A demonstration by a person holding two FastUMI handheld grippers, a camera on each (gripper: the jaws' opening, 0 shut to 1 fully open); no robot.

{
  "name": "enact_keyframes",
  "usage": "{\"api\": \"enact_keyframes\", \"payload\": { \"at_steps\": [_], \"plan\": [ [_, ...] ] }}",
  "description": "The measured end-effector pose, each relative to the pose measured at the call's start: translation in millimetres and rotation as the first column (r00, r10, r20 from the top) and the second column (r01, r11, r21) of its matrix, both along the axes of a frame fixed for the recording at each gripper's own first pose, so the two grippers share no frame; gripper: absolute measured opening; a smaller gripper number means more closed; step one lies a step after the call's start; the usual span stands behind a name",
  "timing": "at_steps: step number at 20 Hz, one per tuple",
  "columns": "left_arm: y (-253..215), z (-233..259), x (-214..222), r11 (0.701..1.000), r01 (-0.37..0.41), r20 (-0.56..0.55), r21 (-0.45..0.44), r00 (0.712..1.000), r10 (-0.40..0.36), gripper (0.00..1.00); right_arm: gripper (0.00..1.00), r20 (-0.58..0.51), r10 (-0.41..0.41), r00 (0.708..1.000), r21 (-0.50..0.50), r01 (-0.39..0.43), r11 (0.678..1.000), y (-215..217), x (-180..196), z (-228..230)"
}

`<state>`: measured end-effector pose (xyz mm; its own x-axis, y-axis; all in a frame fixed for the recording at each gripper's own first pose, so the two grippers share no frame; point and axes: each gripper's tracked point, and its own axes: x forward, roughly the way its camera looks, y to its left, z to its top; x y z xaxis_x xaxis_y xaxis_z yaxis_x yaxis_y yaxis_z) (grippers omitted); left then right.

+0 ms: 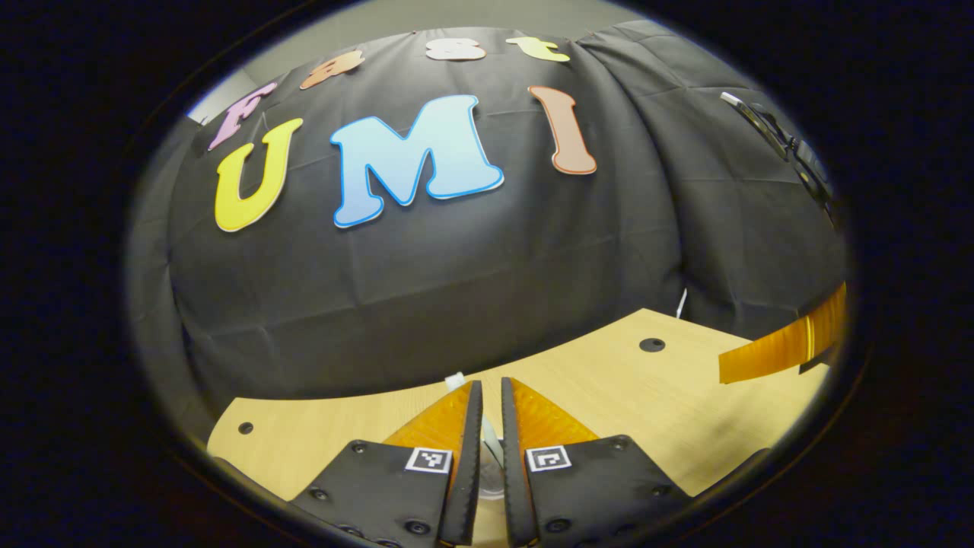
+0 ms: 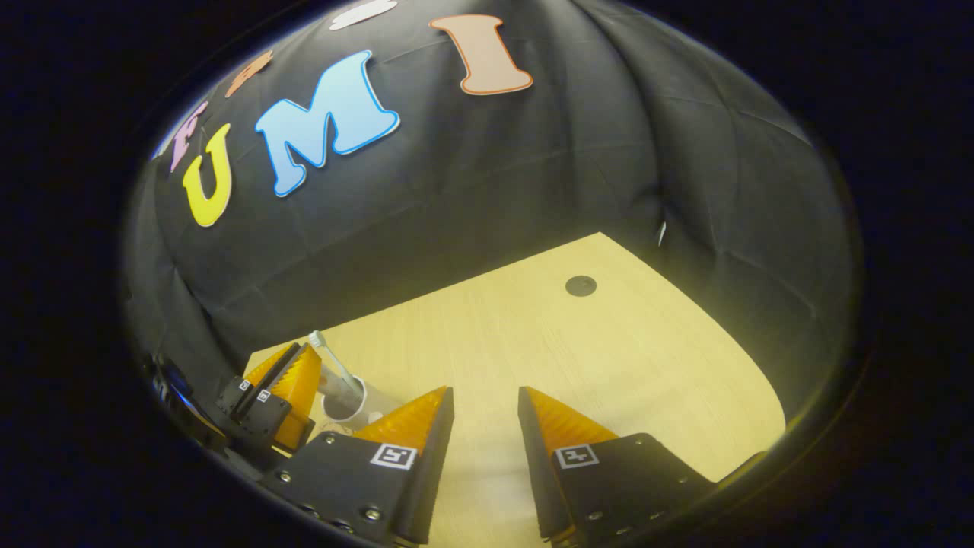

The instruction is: Put the toothbrush and toothpaste on the desktop into the cup, then pick up the cup and place it on the coaster on the desktop.

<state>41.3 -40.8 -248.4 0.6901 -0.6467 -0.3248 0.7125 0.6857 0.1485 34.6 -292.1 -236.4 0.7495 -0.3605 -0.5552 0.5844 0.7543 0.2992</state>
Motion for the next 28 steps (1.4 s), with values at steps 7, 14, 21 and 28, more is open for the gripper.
{"api": "enact_keyframes", "payload": {
  "at_steps": [7,14,21,28],
  "plan": [
    [11.8,25.3,-9.1,0.998,-0.025,-0.004,-0.053,1.0,0.025,0.24,0.51,0.012,0.035,0.999,0.01,-0.035,0.999,10.1,0.7,3.3],
    [47.9,56.0,-10.0,0.991,-0.082,-0.018,-0.103,0.997,0.081,0.37,0.51,-0.012,0.194,0.981,-0.024,-0.194,0.981,26.6,13.7,9.3],
    [93.5,78.2,-22.6,0.983,-0.138,-0.063,-0.119,0.989,0.132,0.64,0.51,-0.193,0.481,0.855,-0.095,-0.504,0.858,43.4,37.1,7.5],
    [136.3,77.9,-28.1,0.968,-0.217,-0.101,-0.122,0.973,0.206,0.97,0.72,-0.35,0.657,0.668,-0.08,-0.72,0.689,73.9,60.6,-4.7]
  ]
}}
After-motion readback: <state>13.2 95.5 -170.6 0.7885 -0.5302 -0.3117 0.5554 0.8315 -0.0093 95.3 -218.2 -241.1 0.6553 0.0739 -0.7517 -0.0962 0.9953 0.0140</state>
